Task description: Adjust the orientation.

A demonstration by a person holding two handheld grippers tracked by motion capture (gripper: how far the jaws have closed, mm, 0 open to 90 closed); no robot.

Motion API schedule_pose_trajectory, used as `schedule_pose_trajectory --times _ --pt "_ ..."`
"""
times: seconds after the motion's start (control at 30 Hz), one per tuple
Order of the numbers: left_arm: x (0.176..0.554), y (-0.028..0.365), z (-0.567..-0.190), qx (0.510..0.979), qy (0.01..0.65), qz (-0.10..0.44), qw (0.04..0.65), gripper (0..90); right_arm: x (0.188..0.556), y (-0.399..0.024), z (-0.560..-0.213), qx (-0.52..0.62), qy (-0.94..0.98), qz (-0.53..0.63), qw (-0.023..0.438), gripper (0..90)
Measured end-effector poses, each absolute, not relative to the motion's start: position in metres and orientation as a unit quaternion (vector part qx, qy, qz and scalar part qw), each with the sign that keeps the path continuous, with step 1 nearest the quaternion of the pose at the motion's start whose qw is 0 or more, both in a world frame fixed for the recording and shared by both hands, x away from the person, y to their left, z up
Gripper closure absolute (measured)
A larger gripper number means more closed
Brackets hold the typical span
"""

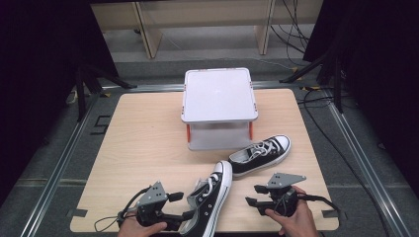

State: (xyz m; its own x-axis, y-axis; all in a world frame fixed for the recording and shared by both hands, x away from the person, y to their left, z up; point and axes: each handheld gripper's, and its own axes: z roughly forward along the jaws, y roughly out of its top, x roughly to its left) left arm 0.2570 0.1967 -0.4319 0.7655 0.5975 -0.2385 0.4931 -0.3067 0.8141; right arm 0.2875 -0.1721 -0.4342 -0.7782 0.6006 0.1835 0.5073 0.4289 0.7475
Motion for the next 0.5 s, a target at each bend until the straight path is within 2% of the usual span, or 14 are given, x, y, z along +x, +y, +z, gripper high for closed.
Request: schedule_pose_trajectory --times 0.1,0.17,0.23,0.3,0.4,0.5 --pt "0.265 0.202 -0.441 0.810 0.348 0.041 0.471 29.3 0.288 -0.167 -0.432 0.343 0.826 0.446 0.033 50.0" --pt "0.269 0.201 -0.449 0.816 0.354 0.027 0.456 29.9 0.292 -0.158 -0.429 0.319 0.841 0.433 0.061 51.7" --pt "0.272 0.197 -0.455 0.819 0.358 0.017 0.449 31.4 0.291 -0.147 -0.428 0.316 0.845 0.429 0.046 53.1" --pt "0.275 0.194 -0.459 0.824 0.356 0.004 0.440 34.5 0.295 -0.138 -0.428 0.308 0.855 0.414 0.059 54.0" --pt "0.276 0.190 -0.461 0.824 0.356 -0.021 0.441 42.6 0.301 -0.127 -0.431 0.305 0.859 0.407 0.061 57.2" --pt "0.277 0.183 -0.463 0.829 0.345 -0.021 0.439 57.2 0.306 -0.122 -0.433 0.301 0.857 0.415 0.057 59.4"
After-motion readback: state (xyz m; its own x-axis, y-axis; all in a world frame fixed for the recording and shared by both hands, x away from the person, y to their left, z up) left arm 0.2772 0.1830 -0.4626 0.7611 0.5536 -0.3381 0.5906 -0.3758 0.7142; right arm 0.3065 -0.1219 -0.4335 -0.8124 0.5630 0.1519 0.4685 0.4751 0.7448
